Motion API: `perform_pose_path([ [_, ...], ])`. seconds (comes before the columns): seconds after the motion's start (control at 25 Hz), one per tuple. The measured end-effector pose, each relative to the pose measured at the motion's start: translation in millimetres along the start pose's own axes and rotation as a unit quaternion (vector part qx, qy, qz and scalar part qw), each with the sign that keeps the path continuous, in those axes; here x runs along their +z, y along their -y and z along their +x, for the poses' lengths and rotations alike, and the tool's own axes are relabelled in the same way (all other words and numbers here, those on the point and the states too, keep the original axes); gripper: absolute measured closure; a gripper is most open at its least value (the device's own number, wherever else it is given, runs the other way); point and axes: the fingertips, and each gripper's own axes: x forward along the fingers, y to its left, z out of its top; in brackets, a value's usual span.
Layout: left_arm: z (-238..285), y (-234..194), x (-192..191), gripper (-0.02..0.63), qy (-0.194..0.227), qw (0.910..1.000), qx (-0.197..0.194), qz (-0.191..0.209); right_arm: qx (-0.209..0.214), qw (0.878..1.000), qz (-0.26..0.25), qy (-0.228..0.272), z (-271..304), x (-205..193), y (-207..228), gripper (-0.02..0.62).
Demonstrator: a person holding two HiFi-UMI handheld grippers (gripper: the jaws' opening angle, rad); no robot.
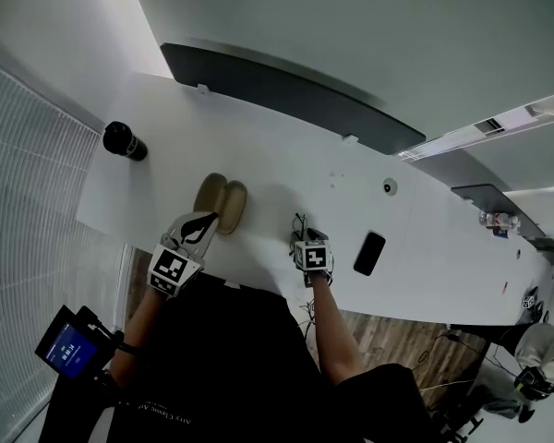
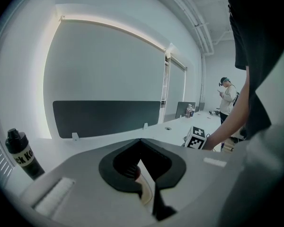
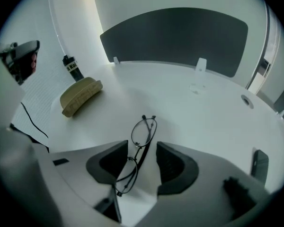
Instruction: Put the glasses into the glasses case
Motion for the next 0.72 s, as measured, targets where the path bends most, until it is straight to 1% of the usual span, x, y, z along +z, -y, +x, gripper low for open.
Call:
perform_pose_path([
  [0.12,-0.6,-2.2,-1.7,0.598,-0.005,0.9999,0.002,-0.009,0.0,1.0,0.004,-0.006,-0.8,1.5,-1.8,0.405],
  [0.28,3.0,-0.7,-2.2,0.598,-0.007,0.9999,0.002,-0.012,-0.02,0.999,0.016,-0.027,-1.9,1.4,3.1,0.407],
  [0.32,4.1,-0.3,-2.2,0.598,-0.007,0.9999,0.003,-0.013,-0.025,0.999,0.014,-0.032,-1.6,1.4,4.9,0.416],
  [0.4,5.2,-1.2,-2.0,0.598,-0.006,0.9998,0.006,-0.016,-0.029,0.999,0.007,-0.037,-0.6,1.8,6.9,0.46],
  [0.56,3.4,-1.4,-2.6,0.598,-0.005,0.9998,0.01,-0.016,-0.027,0.999,0.005,-0.041,-1.5,0.0,7.6,0.483],
  [0.72,-2.6,-8.5,-2.6,0.598,-0.004,0.9996,0.019,-0.021,-0.027,0.999,0.006,-0.043,-4.2,5.6,5.9,0.491],
])
